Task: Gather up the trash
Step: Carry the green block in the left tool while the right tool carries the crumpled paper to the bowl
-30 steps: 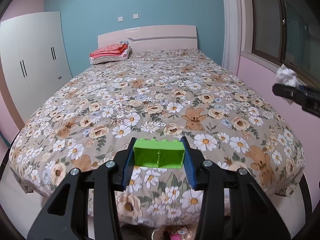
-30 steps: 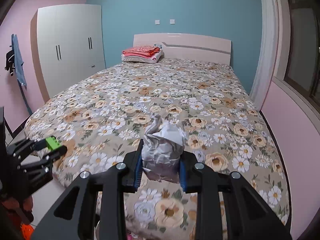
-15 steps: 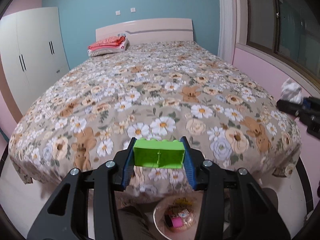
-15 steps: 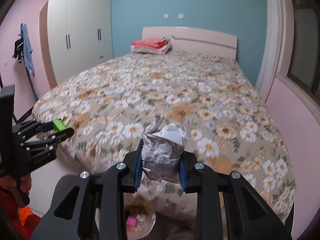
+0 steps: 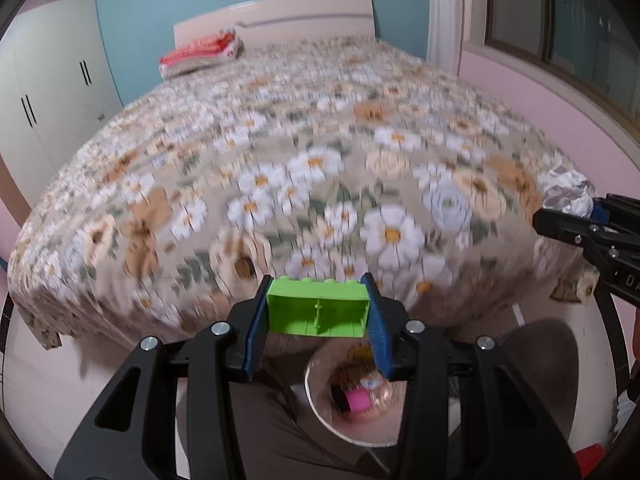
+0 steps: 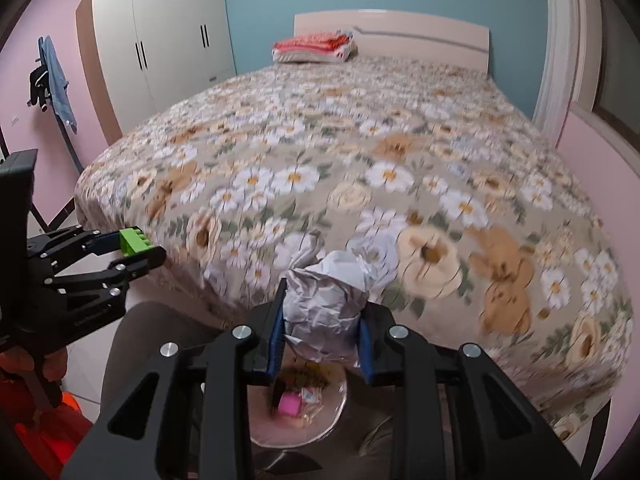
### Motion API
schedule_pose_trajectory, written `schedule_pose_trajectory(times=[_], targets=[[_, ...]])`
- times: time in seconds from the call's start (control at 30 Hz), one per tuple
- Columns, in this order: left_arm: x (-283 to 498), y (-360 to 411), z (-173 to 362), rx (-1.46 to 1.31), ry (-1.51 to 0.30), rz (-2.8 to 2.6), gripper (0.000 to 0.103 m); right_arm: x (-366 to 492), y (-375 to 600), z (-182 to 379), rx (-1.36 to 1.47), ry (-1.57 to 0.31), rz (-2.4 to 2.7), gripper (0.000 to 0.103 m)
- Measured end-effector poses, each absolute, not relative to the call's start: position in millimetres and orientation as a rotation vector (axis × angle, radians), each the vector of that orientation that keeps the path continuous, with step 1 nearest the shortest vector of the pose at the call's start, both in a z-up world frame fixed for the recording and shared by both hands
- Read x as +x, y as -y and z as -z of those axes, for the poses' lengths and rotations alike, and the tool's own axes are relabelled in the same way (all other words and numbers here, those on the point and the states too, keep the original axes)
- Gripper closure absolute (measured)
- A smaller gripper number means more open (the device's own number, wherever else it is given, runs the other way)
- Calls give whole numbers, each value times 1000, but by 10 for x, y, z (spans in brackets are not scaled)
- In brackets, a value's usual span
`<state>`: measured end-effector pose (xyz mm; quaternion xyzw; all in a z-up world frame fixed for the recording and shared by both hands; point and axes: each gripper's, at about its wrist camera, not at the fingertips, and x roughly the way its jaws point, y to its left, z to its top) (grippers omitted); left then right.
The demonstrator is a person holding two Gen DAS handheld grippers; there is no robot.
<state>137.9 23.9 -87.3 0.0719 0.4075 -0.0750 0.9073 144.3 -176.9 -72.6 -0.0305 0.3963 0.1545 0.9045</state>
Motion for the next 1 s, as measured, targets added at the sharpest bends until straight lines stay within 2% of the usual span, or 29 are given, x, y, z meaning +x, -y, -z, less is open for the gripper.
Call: schedule_pose_trajectory(times=[0.73,1.0], targets=[[1718,-184,2545,180,-1216,196,59,1610,1372,2579,-64,-1277,-362,71],[1795,-95,3097,197,-1330,208,59,1677,1241,3072,-57,-1406,-378,71]])
